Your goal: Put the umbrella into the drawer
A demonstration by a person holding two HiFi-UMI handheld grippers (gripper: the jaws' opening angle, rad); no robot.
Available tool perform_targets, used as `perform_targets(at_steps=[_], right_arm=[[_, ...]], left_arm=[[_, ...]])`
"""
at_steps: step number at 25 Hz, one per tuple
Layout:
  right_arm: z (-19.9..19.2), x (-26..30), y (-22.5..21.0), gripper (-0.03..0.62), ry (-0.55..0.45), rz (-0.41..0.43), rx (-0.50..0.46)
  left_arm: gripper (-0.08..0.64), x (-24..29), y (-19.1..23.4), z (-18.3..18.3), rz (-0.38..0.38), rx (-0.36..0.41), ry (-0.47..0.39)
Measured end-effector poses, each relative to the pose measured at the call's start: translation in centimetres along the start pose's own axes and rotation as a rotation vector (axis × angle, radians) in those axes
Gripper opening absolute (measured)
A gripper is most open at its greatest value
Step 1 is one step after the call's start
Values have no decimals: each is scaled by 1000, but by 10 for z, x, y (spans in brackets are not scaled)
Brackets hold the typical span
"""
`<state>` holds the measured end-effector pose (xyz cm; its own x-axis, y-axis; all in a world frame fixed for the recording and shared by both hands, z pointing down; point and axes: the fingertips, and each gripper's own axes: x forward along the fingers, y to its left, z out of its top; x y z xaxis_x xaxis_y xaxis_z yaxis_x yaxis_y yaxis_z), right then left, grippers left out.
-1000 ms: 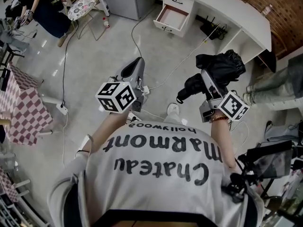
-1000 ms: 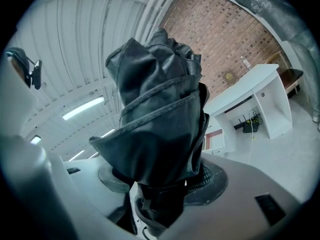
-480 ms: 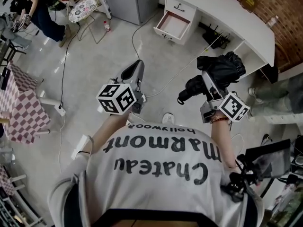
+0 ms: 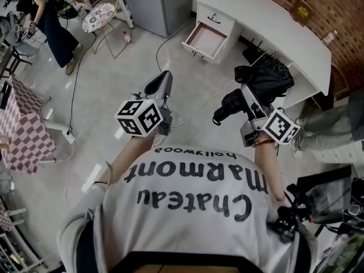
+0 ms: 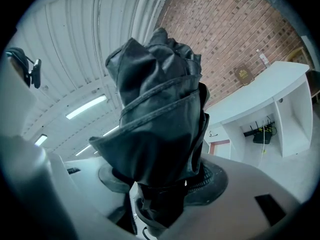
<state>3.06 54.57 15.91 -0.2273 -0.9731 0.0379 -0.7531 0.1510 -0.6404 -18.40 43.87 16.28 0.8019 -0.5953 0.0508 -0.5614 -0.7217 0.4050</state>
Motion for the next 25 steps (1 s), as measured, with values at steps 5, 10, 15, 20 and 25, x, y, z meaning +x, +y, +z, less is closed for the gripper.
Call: perform_targets(at_steps=[5,10,15,20,25], right_arm=[[21,12,-22,255,6,6,-22],[31,19,-43,255,20,-1,-12],[40,26,-60,255,13,-21,5],[38,49,-59,255,21,36,29],[47,72,-69,255,28,66,17]], left_arm=[[17,32,-5,2,-4,1,-19],[17,51,-8,-6,10,-7,-14],[17,60,-6,-5,23,-6,-7],[17,66,13,-1,49,-12,-14],[17,93,25,2,48,-13,-22]])
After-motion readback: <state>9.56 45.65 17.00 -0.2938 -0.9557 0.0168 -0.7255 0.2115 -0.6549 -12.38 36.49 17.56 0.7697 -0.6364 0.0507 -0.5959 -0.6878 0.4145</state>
